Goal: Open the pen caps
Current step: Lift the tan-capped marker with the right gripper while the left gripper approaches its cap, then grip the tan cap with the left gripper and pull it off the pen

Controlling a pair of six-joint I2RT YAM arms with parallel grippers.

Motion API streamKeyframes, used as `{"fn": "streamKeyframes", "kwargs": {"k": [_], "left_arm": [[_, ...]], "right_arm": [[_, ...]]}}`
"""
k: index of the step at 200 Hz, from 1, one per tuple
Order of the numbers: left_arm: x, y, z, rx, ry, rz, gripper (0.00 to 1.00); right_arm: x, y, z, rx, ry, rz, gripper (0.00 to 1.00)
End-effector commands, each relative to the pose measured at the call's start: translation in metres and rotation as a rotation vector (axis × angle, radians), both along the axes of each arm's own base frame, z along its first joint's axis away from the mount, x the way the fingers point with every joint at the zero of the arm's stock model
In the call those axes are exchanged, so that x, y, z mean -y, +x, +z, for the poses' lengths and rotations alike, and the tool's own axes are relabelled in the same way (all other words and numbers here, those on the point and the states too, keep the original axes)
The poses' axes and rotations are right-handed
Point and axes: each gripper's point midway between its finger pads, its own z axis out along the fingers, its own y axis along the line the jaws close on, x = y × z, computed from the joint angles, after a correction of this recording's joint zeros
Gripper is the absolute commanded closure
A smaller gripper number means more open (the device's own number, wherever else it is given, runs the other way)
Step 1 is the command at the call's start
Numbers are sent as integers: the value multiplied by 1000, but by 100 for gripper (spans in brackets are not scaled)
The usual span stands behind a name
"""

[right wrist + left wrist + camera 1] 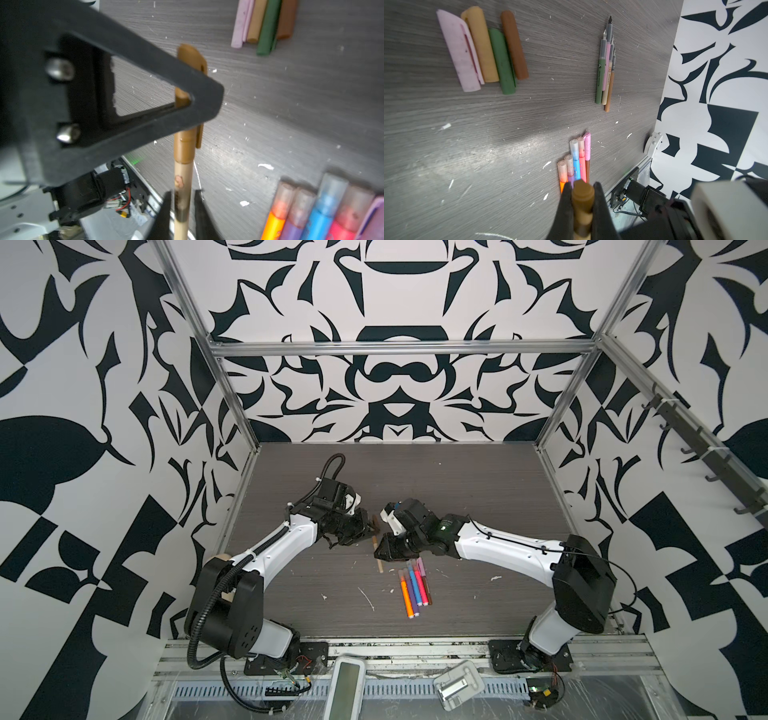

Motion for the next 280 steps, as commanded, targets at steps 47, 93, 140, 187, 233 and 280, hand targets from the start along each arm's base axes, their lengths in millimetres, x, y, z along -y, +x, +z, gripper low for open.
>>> {"fn": "streamKeyframes", "kwargs": {"k": [47, 93, 140, 187, 233, 280], "left_arm": [[-17, -6, 2, -1, 46, 80, 100], [-33, -8, 8, 12, 101, 160, 100], [-26, -1, 25, 57, 30, 164, 100], [-34, -10, 1, -18, 82, 195, 100], [-25, 5, -18, 11, 40, 192, 100], [-28, 4, -9, 54, 85, 141, 100]], "right_arm": [[15, 7, 27, 48, 102, -4, 52], [12, 6, 54, 16, 143, 134, 54], [24, 8, 28, -27, 141, 10, 55], [31, 4, 16, -163, 14, -37, 55], [11, 16, 29, -29, 27, 103, 55], [6, 12, 17, -13, 69, 92, 55]]}}
